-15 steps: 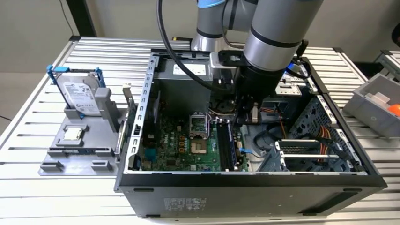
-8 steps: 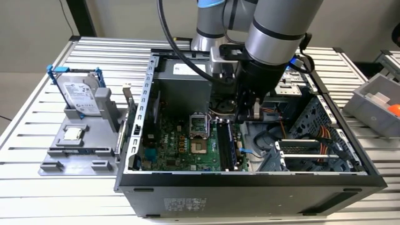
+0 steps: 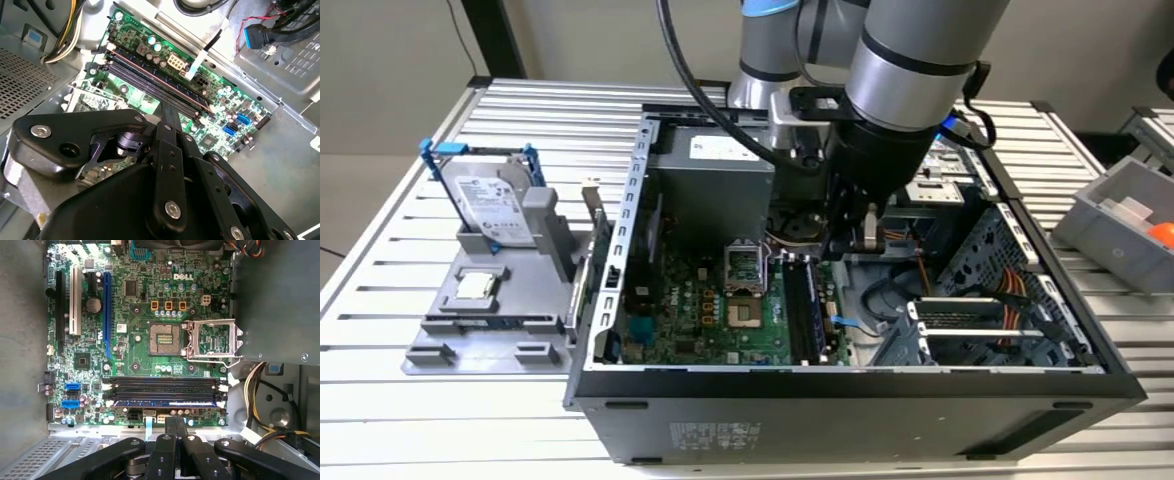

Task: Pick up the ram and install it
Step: 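Press down the ram until it locks into place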

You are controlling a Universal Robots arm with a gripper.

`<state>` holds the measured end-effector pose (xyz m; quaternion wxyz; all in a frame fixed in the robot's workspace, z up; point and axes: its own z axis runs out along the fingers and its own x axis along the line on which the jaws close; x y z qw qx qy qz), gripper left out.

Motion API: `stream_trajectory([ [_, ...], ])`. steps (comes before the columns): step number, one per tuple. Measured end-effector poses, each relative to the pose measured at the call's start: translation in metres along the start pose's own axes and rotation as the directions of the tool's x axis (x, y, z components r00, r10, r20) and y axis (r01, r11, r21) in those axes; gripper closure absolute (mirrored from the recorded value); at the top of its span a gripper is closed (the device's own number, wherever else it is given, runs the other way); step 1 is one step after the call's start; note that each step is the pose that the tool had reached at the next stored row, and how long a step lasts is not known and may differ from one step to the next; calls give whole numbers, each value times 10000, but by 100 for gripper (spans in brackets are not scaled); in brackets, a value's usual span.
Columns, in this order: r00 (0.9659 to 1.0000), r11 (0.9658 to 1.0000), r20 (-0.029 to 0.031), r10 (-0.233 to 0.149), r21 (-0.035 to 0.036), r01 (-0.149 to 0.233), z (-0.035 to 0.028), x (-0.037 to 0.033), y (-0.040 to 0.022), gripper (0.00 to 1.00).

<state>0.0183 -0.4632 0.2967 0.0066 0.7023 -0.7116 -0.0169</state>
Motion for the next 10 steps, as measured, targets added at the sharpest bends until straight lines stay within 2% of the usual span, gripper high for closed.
stream_trajectory([
  [10,10000,10000,-1,0,0,0,-28,0,1,100],
])
